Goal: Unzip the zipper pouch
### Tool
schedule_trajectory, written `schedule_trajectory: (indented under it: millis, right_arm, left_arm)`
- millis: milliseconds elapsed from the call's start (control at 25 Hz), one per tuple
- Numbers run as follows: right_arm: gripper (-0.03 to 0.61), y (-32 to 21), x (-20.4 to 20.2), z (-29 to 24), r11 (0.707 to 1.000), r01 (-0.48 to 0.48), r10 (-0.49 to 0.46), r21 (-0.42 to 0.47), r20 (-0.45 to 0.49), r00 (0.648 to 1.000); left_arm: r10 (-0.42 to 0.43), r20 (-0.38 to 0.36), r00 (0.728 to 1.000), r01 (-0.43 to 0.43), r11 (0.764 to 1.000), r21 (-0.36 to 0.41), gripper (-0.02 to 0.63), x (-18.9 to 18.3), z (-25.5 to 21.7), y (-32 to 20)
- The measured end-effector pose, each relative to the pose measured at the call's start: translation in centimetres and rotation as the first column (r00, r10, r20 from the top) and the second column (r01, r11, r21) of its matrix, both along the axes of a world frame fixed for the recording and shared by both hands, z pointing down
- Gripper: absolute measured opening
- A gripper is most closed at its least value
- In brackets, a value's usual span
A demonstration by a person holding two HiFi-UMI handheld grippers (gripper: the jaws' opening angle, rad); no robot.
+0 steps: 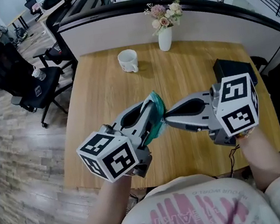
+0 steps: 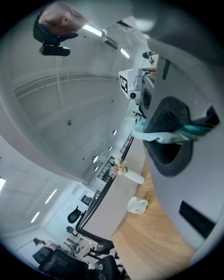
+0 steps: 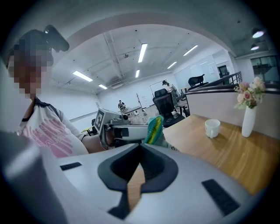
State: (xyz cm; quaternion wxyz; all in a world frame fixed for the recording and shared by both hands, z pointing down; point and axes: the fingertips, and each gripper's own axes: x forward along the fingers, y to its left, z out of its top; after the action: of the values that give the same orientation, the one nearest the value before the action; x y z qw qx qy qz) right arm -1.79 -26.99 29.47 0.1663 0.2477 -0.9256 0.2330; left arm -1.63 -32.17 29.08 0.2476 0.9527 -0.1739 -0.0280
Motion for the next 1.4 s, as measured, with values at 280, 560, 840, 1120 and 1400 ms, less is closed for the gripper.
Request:
schedule_trajectory:
  millis: [280,560,840,1120,1400]
  right_arm:
    - [-0.002,0.1,-0.3,0.3,0.999,-0.033,0.033,-0.001,0.027,0.999]
    - [-0.002,0.1,-2.1,-0.1,0.995,-0.089,0.087,0.043,0.056,0.995]
    - [-0.002,0.3,-5.2,1.4,0.993,-0.083,0.086,0.080,-0.037,0.996]
    - [-0.002,1.6,-7.4,2.9,0.993,-0.040,0.053,0.108,-0.116,0.992]
    - [-0.002,2.8,-7.6,3.4,0.995,-0.042,0.051,0.094,-0.095,0.994]
  left_arm:
    - [-0.040,-0.019,0.999,0.040,0.999,-0.015,0.011,-1.1,0.0,-0.1]
    - [-0.151,-0.042,0.988,0.148,0.987,-0.058,0.011,-3.9,0.0,-0.2]
    - [-0.255,-0.022,0.967,0.247,0.951,-0.185,0.012,-7.2,2.2,-0.1]
    - [-0.305,0.011,0.952,0.299,0.926,-0.231,0.012,-9.4,3.4,0.6]
    - [-0.370,-0.026,0.929,0.352,0.901,-0.253,0.012,-10.7,3.0,0.9]
